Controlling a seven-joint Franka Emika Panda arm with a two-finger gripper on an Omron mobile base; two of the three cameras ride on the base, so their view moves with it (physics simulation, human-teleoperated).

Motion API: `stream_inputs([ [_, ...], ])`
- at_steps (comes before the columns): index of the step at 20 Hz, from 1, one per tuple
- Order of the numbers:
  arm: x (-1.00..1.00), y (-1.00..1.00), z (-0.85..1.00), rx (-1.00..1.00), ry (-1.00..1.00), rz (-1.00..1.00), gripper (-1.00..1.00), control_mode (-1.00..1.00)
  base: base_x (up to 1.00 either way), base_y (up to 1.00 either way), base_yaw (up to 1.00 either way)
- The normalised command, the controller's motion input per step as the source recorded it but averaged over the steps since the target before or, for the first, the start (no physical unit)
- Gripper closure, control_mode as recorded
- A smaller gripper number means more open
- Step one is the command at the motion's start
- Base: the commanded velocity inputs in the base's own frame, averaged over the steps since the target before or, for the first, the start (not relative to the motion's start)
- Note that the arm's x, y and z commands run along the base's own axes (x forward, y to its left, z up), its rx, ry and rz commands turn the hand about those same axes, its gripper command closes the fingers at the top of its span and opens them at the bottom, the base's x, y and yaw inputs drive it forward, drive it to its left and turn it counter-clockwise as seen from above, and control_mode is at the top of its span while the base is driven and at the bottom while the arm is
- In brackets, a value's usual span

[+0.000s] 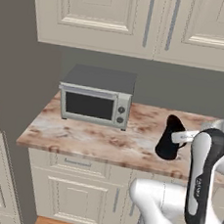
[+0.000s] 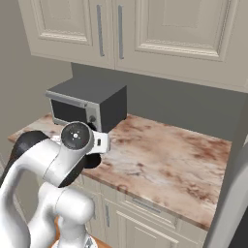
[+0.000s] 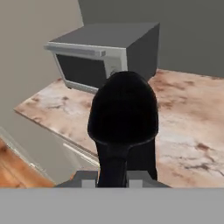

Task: Move the cucumber and tomato from the second highest shelf to the top shelf to make space. Then, place the pitcher from the counter on the cleared second highest shelf.

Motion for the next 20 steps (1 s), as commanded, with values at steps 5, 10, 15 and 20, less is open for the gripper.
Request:
stream_inputs([
  [5, -0.16, 0.36, 0.98, -0.03, 0.14, -0.25, 1.00, -1.00, 0.00, 0.00, 0.00],
  [10, -0.13, 0.00, 0.61, 0.00, 0.06, -0.09, 1.00, -1.00, 0.00, 0.00, 0.00],
  [15, -0.14, 0.00, 0.00, -0.02, 0.00, -0.02, 1.00, -1.00, 0.00, 0.00, 0.00],
  [20, -0.01, 0.01, 0.00, -0.01, 0.00, 0.00, 1.00, -1.00, 0.00, 0.00, 0.00],
])
